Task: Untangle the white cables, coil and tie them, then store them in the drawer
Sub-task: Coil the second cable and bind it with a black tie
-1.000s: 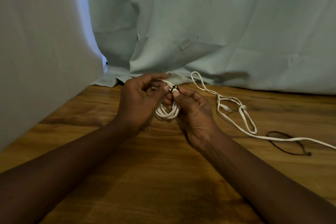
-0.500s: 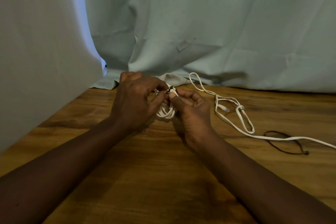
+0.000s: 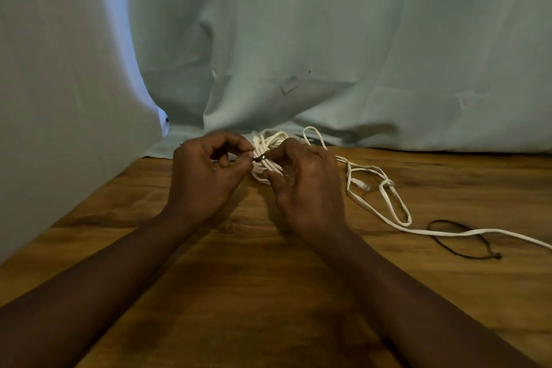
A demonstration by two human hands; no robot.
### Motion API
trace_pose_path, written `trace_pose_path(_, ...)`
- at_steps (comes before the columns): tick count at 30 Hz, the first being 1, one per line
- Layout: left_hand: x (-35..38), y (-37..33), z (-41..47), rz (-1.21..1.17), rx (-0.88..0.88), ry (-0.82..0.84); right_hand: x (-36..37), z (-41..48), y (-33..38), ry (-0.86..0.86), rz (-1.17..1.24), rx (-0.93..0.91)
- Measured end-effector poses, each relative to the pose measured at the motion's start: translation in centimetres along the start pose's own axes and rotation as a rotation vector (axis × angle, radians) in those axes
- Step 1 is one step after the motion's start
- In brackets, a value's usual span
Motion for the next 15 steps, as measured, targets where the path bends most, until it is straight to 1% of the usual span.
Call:
trace_pose_path(2, 0.0, -0.1, -0.1, 0.012, 0.012, 0.030, 0.2, 0.2, -0.5, 0.056, -0.051, -0.038)
trace_pose_path(4, -0.1, -0.3, -0.1, 0.019, 0.020, 0.043, 0.3, 0.4, -1.4, 0.096, -0.071, -0.019)
trace_pose_path(7, -0.2, -1.0, 0.0, 0.077, 0.062, 0.033, 0.3, 0.7, -1.8, 0.111, -0.001, -0.031)
trace_pose_path(9, -0.3, -1.8, 0.0, 0.136, 0.118, 0.055, 0.1, 1.0, -1.9, 0.118, 0.039, -0.073)
trace_pose_path(12, -0.2, -2.5, -0.2, 0.231, 0.151, 0.107, 0.1, 1.3, -2.3, 0.135, 0.043, -0.133)
trace_pose_path(13, -0.1, -2.6, -0.3, 0.250, 0.143, 0.126, 0.1, 1.4, -2.4, 0.140, 0.031, -0.152)
trace_pose_path(15, 0.1, -2.7, -0.3, 0.244, 0.065, 0.154, 0.0, 1.5, -2.3, 0.151, 0.010, -0.177)
Point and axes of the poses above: each hand's wrist, its own z-axis towards the middle knuckle, its own x-axis out of the palm, y = z × x, the point moved 4 cm from there along z, towards the middle knuckle, and after that the axes turned 9 degrees about -y, right-handed, at the moved point
